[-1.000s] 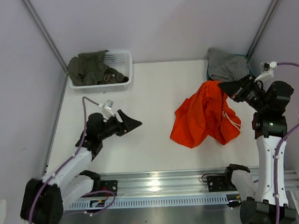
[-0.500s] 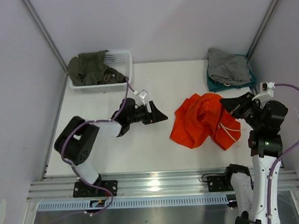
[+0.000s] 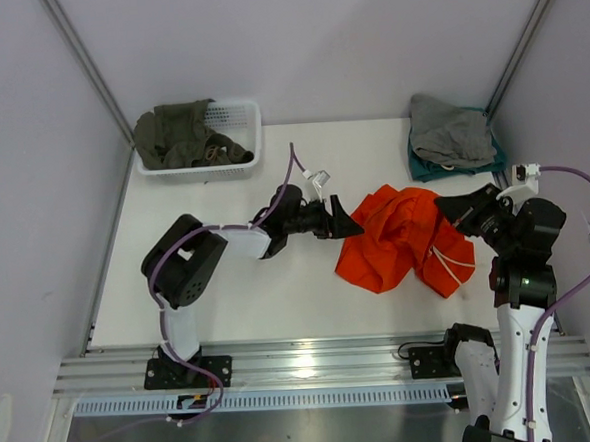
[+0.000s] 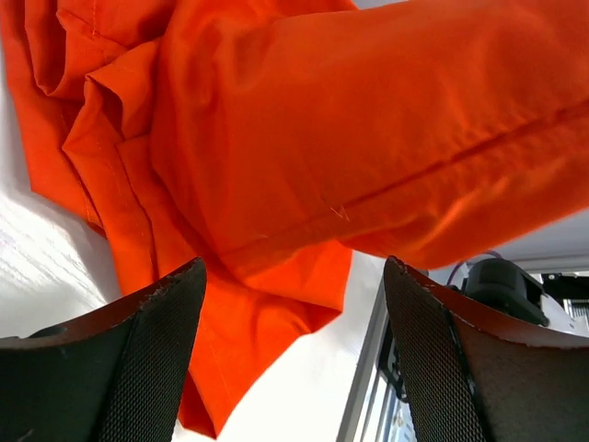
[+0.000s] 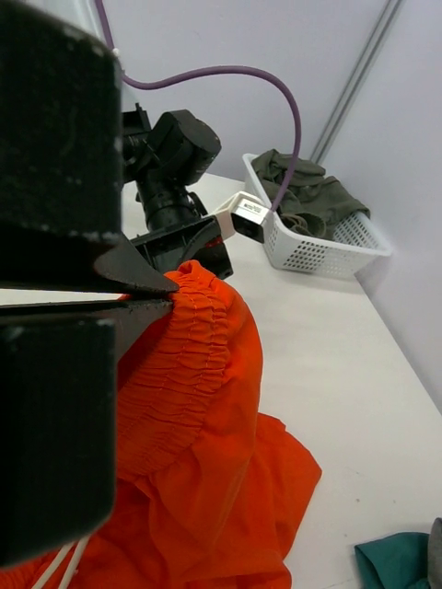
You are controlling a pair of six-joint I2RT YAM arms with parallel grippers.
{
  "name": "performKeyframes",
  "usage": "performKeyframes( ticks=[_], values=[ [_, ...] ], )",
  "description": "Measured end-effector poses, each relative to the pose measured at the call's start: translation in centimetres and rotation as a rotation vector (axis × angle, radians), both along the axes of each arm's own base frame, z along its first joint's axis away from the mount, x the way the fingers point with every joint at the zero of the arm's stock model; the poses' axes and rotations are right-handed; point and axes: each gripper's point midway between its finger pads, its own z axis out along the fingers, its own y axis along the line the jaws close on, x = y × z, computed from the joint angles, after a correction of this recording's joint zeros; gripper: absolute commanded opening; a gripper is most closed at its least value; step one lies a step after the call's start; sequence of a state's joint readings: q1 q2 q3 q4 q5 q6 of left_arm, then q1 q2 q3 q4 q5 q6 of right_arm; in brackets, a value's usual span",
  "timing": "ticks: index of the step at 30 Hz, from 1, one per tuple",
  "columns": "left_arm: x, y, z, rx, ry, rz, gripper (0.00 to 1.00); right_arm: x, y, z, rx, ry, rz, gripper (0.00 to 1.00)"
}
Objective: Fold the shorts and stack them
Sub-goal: Flatten the shorts out
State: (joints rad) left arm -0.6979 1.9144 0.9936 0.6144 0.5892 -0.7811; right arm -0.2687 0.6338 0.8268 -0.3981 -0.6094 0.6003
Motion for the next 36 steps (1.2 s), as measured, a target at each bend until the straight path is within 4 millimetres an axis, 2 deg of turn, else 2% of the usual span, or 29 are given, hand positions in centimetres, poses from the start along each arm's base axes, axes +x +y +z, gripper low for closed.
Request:
performKeyframes(
  ticks=[4, 9, 16, 24, 36],
  values=[
    [0.2, -0.8, -1.6, 0.023, 0.025, -0.006, 0.8, -0.1, 0.0, -0.1, -0.002, 0.011, -0.001, 0.0],
    [-0.2, -1.0, -4.0, 0.071, 0.07, -0.002, 0.79, -0.5, -0.5, 1.0, -0.028, 0.014, -0.036, 0.0],
    [0.0, -1.1, -4.9, 0.075, 0.086, 0.013, 0.78, -1.8, -1.1, 2.0, -0.059, -0.002, -0.091, 0.0],
    [0.8, -1.6, -5.6, 0.081, 0.095, 0.026, 0.78, -2.3, -1.3, 3.9, -0.082, -0.03, -0.116, 0.0],
    [1.2, -1.3, -6.8, 0.115, 0.111, 0.062, 0.75, -2.5, -1.3, 3.8, -0.081, -0.015, -0.122, 0.0]
  ],
)
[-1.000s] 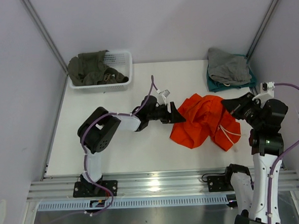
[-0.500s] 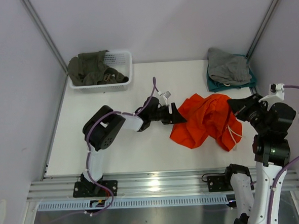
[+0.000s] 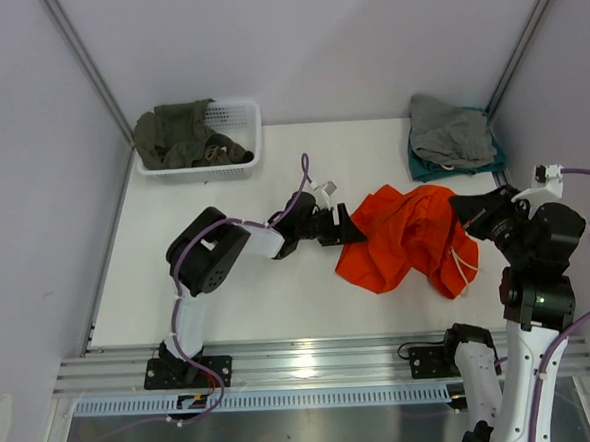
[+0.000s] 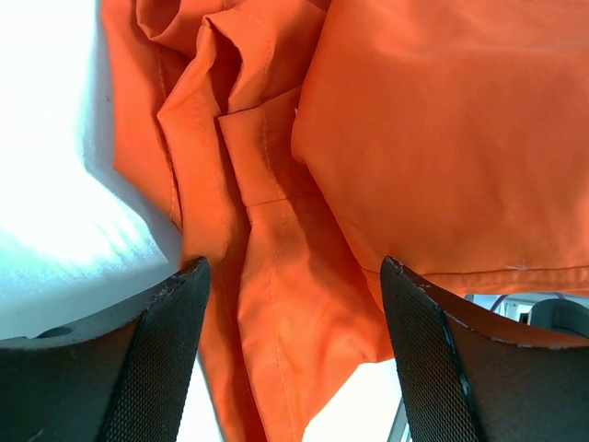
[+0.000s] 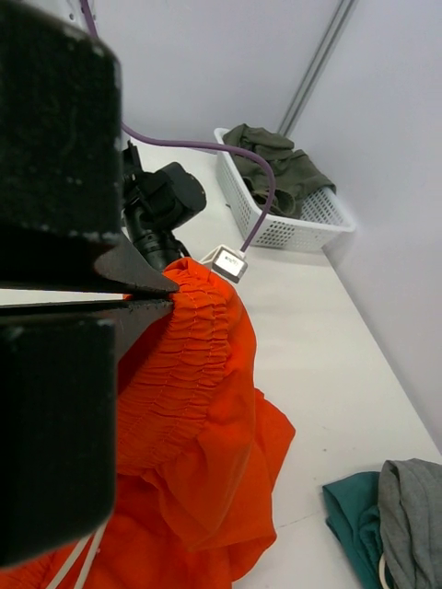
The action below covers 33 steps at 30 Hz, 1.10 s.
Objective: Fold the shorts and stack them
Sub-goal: Flatten the shorts out
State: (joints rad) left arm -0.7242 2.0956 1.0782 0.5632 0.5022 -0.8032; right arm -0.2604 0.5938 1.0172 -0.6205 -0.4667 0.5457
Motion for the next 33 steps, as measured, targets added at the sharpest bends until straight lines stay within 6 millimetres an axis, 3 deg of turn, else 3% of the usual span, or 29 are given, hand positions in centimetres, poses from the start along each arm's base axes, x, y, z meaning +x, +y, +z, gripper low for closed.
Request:
performKeyframes(
  ticks=[6, 13, 21, 22, 24, 27, 29, 33],
  values=[
    [-0.4, -0.6, -0.6, 0.001, 0.014, -0.013, 0.52, 0.0, 0.0, 0.2, -0.002, -0.005, 0.001, 0.0],
    [-1.8, -1.5, -1.1, 0.0, 0.04, -0.044, 0.48, 0.0, 0.0, 0.2, -0.002, -0.007, -0.001, 0.0],
    [-2.1, -2.0, -0.8, -0.047, 0.062, -0.058, 0.32, 0.0, 0.0, 0.3, 0.0, -0.011, -0.001, 0.0],
    [-2.1, -2.0, -0.8, -0.05, 0.065, -0.06, 0.32, 0.0, 0.0, 0.4, 0.0, -0.012, -0.001, 0.0],
    [-2.1, -2.2, -0.8, -0.066, 0.066, -0.064, 0.44, 0.0, 0.0, 0.4, -0.001, -0.015, -0.001, 0.0],
    [-2.2, -2.4, -1.2, -0.082, 0.082, -0.065, 0.53, 0.0, 0.1, 0.5, -0.001, -0.015, 0.002, 0.0],
    [-2.2, -2.5, -1.0, -0.097, 0.082, -0.068, 0.68, 0.0, 0.1, 0.5, 0.0, -0.015, 0.004, 0.0],
    [-2.0, -2.9, -0.2, -0.128, 0.066, -0.066, 0.71, 0.0, 0.2, 0.5, 0.001, -0.016, 0.008, 0.0]
  ],
)
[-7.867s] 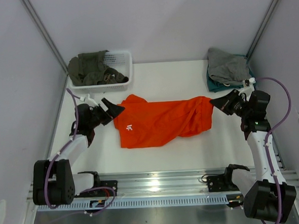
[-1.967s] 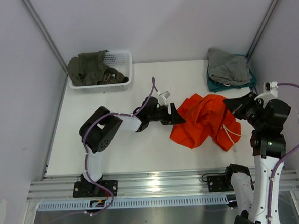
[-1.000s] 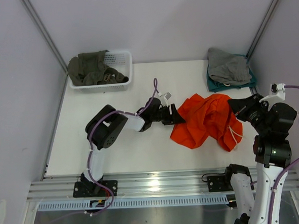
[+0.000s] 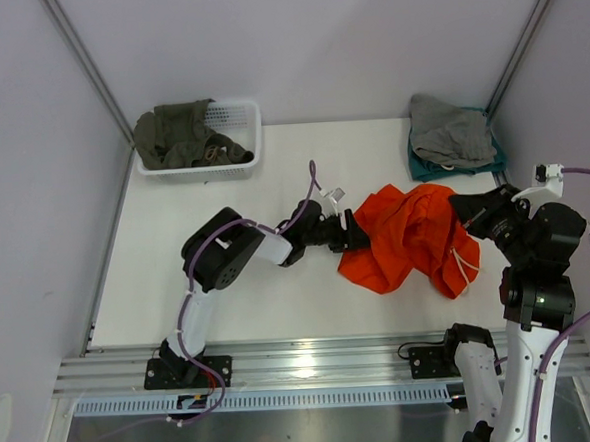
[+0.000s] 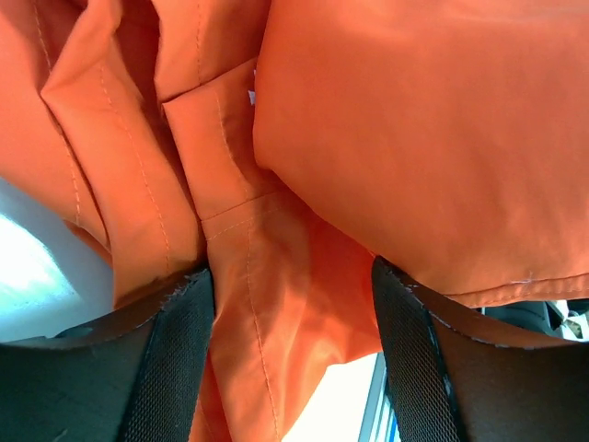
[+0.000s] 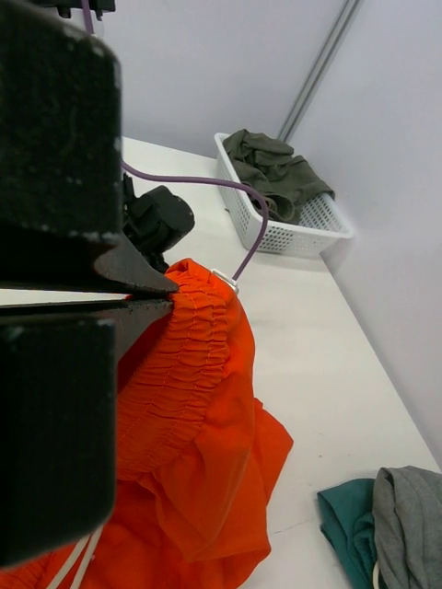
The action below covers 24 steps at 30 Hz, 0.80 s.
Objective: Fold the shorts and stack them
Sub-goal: Flatten the shorts out
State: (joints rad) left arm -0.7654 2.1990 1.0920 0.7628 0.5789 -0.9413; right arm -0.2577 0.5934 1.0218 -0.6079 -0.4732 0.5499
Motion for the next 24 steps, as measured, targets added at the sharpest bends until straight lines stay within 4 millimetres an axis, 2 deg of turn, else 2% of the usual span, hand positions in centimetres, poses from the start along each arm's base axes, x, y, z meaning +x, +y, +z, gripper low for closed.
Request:
performKeyframes(
  ticks=[2, 4, 5, 7, 10, 11, 12, 19, 21, 24],
  values=[
    [0.1, 0.0, 0.1, -0.007, -0.002, 0.003, 0.68, 0.0, 0.1, 0.0, 0.0, -0.001, 0.004, 0.0],
    [0.2, -0.1, 0.0, -0.018, 0.006, 0.008, 0.62, 0.0, 0.1, 0.1, 0.0, -0.003, 0.006, 0.0],
    [0.1, -0.1, -0.1, -0.021, 0.014, 0.009, 0.52, 0.0, 0.1, 0.1, 0.0, -0.005, 0.006, 0.0],
    [0.2, -0.1, -0.6, -0.024, 0.033, 0.016, 0.41, 0.0, 0.1, 0.1, -0.001, -0.007, 0.006, 0.0],
    [0.1, -0.1, -1.5, -0.017, 0.057, 0.021, 0.18, 0.0, 0.1, 0.2, -0.001, -0.008, 0.007, 0.0],
    [0.1, -0.1, -1.6, -0.017, 0.069, 0.025, 0.05, 0.0, 0.1, 0.2, -0.001, -0.009, 0.007, 0.0],
    [0.1, -0.1, -1.7, -0.019, 0.077, 0.029, 0.0, -0.1, 0.2, 0.2, -0.001, -0.01, 0.008, 0.0],
    [1.3, 0.5, -0.6, -0.083, 0.089, 0.066, 0.0, -0.1, 0.2, 0.2, 0.004, -0.013, 0.008, 0.0],
    [2.2, 1.7, -0.5, -0.092, 0.094, 0.091, 0.0, -0.1, 0.2, 0.2, 0.007, -0.014, 0.009, 0.0],
    [3.9, 4.7, 0.0, -0.089, 0.106, 0.152, 0.0, 0.1, 0.7, 0.4, 0.022, -0.029, 0.036, 0.0]
  ],
)
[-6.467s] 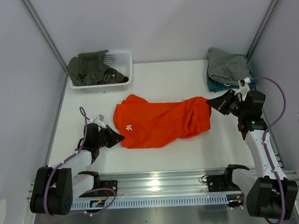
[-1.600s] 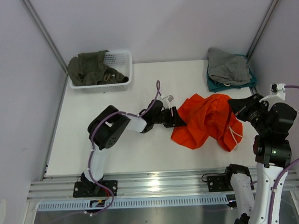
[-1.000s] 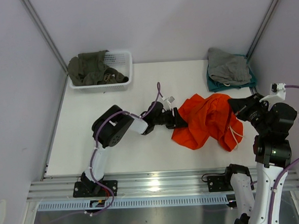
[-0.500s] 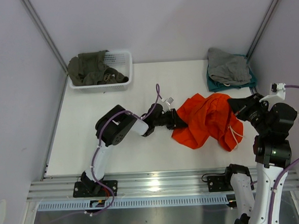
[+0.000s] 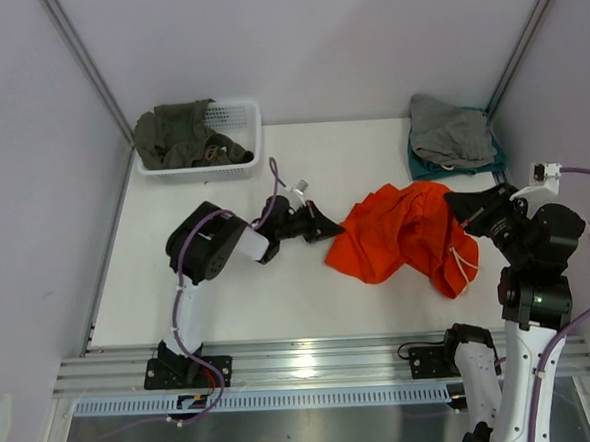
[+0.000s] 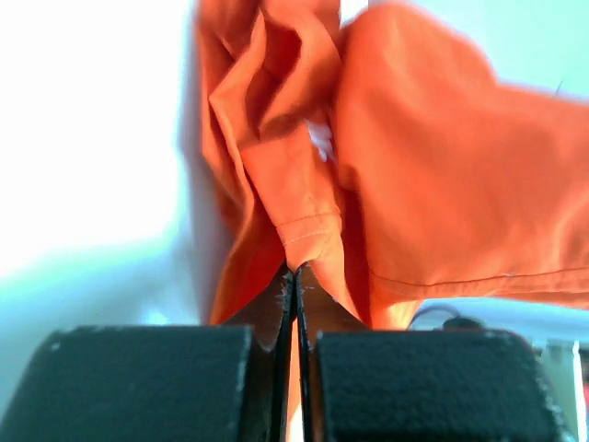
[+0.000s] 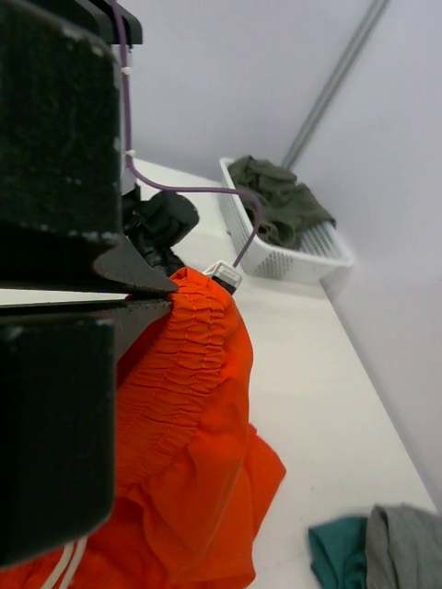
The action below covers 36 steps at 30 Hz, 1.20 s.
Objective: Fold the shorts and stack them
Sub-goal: Flatten the shorts out
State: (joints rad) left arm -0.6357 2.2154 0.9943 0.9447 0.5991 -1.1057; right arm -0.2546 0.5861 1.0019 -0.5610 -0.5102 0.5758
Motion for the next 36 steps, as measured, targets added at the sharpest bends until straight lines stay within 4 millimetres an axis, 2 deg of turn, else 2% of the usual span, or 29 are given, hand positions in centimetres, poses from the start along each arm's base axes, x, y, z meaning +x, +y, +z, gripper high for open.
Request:
performKeyframes(
  ticks=[2, 6, 9, 11, 14, 16, 18, 22, 25, 28, 31, 33, 36],
  values=[
    [1.5, 2.5, 1.2, -0.003, -0.004, 0.05, 0.0, 0.2, 0.6, 0.1, 0.021, -0.019, 0.041, 0.0],
    [4.6, 6.3, 6.5, -0.063, -0.096, 0.129, 0.0, 1.2, 1.9, -0.5, 0.082, -0.019, 0.132, 0.0],
    [4.7, 7.6, 9.6, -0.117, -0.158, 0.136, 0.0, 2.0, 3.0, -0.9, 0.116, -0.004, 0.211, 0.0],
    [4.2, 8.6, 10.2, -0.134, -0.164, 0.134, 0.0, 2.5, 3.9, -0.9, 0.127, 0.001, 0.265, 0.0],
    [3.6, 10.8, 9.8, -0.131, -0.132, 0.155, 0.0, 3.2, 5.5, -0.9, 0.152, 0.004, 0.355, 0.0],
    [3.9, 13.4, 9.8, -0.121, -0.123, 0.204, 0.0, 3.8, 6.6, -0.7, 0.166, 0.0, 0.412, 0.0],
    [4.5, 16.3, 11.0, -0.114, -0.133, 0.263, 0.0, 4.5, 7.5, -0.6, 0.184, 0.008, 0.466, 0.0],
    [6.3, 23.9, 17.1, -0.098, -0.284, 0.441, 0.0, 6.6, 7.5, 0.9, 0.202, -0.003, 0.501, 0.0],
    [5.9, 28.5, 21.8, -0.046, -0.4, 0.586, 0.0, 7.5, 6.9, 2.6, 0.203, -0.047, 0.492, 0.0],
    [4.0, 29.9, 26.6, -0.008, -0.517, 0.666, 0.0, 8.2, 7.2, 3.8, 0.211, -0.089, 0.507, 0.0],
    [2.6, 30.4, 29.8, 0.017, -0.581, 0.699, 0.0, 9.2, 7.7, 3.8, 0.224, -0.096, 0.536, 0.0],
    [2.1, 31.3, 31.0, 0.045, -0.6, 0.728, 0.0, 9.9, 7.7, 3.4, 0.233, -0.078, 0.539, 0.0],
    [1.8, 33.2, 31.4, 0.08, -0.587, 0.781, 0.0, 10.8, 6.8, 3.8, 0.23, -0.084, 0.519, 0.0]
  ],
)
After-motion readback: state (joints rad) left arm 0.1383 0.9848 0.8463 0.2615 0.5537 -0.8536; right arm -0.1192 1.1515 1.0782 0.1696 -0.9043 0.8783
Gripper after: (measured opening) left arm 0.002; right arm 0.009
